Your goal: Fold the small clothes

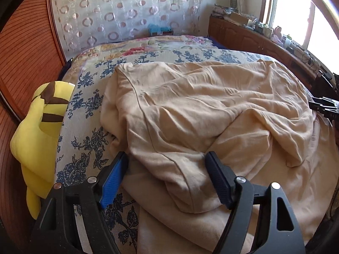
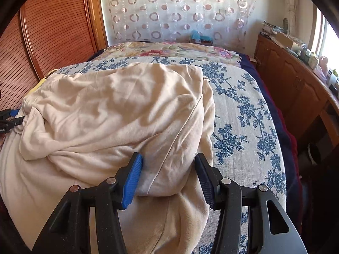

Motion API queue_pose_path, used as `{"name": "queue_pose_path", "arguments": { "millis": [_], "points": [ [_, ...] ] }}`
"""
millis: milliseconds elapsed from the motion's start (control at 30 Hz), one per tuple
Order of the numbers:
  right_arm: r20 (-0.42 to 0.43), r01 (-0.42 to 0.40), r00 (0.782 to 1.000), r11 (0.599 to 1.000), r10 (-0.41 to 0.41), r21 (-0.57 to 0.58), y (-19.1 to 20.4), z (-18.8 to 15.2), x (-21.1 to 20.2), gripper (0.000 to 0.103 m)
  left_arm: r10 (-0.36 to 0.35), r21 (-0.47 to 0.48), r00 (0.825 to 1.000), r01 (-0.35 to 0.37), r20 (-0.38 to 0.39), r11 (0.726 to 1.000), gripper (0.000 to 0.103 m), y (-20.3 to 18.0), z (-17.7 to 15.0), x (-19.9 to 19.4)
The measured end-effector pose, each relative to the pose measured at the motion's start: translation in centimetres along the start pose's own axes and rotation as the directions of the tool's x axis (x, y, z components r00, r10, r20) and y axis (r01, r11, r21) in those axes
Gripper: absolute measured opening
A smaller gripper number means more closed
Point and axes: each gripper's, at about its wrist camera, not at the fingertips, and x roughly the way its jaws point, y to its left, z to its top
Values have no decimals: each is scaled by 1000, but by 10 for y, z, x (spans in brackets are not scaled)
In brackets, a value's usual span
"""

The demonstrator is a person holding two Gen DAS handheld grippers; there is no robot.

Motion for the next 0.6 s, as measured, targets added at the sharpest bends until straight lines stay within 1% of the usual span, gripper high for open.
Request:
{"name": "queue_pose_path", "arguments": {
  "millis": [333,533,600],
  "points": [
    [4,-7,1000,1000,7,5,0,-4,5,56,-9,-4,1000,9,-1,1000,83,0,0,1],
    [18,-40,999,998,39,52,-9,-7,-3,55,-6,-3,1000,6,-1,1000,83,-1,0,1],
    [24,-61,998,997,60,55,-8,-8,-8,45,-7,-3,1000,7,-1,1000,83,-1,0,1]
  ]
}}
